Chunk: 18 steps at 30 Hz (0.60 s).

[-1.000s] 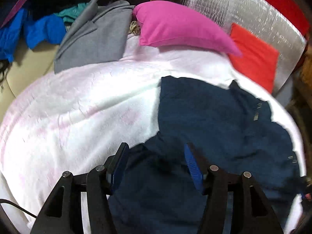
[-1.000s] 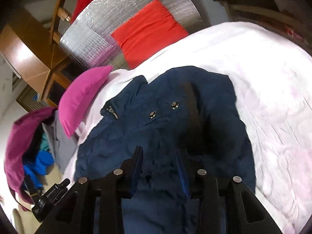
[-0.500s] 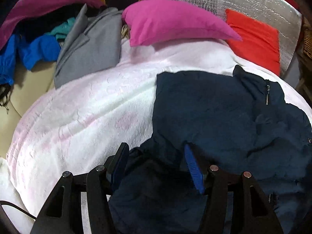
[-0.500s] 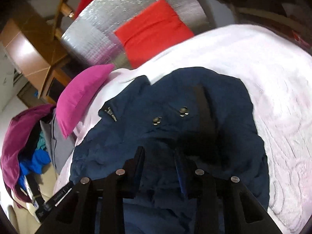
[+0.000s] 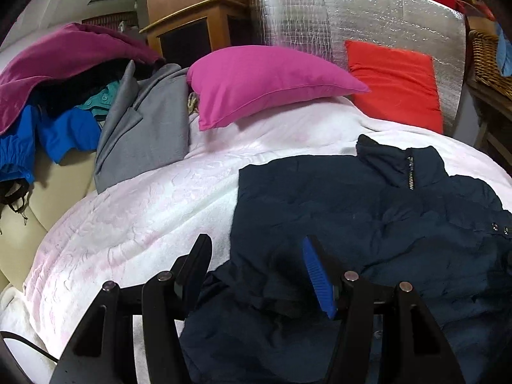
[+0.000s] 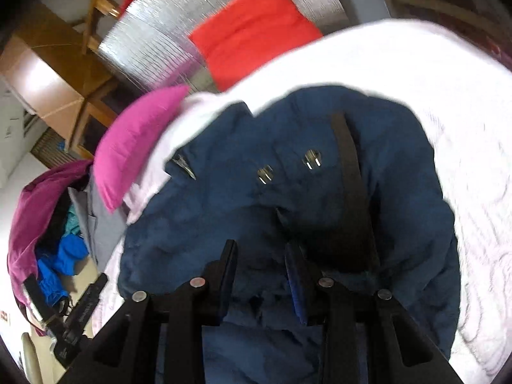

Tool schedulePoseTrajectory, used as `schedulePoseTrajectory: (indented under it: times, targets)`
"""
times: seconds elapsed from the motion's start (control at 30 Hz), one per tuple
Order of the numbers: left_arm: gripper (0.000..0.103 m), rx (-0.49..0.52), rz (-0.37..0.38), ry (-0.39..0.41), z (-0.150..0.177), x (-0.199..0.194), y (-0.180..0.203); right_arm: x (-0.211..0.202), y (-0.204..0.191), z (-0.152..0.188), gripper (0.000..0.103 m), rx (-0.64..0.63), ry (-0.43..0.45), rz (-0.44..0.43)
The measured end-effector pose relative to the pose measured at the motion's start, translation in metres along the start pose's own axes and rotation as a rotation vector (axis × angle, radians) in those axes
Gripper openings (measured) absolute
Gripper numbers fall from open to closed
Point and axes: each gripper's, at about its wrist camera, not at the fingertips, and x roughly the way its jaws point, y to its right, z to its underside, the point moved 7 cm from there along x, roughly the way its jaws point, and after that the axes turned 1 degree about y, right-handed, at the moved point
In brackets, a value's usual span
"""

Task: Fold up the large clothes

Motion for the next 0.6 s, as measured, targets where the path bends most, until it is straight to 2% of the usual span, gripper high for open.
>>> schedulePoseTrajectory:
  times: [0.1, 0.27, 0.37, 0.57, 0.6]
  targets:
    - [0.060, 0.016, 0.003, 0.000, 0.002, 0.000, 0.008, 0.000, -0.006, -0.001, 0.034, -0.005, 0.014, -0.022]
    - [0.060, 0.059, 0.002, 0.001, 0.006, 0.001, 0.022, 0.031, 0.002, 0.011, 0.034, 0.020, -0.087, 0.019]
    - [0.060, 0.066, 0.003, -0.011, 0.008, 0.004, 0.025, 0.031, 0.002, 0.011, 0.034, 0.018, -0.093, 0.018]
    - [0.062, 0.069, 0.003, -0.022, 0.007, 0.006, 0.025, 0.002, 0.009, -0.005, 0.036, 0.034, -0.016, -0.013]
    - [0.066, 0.070, 0.002, -0.029, 0.006, 0.008, 0.023, -0.006, 0.013, -0.010, 0.043, 0.043, 0.009, -0.013]
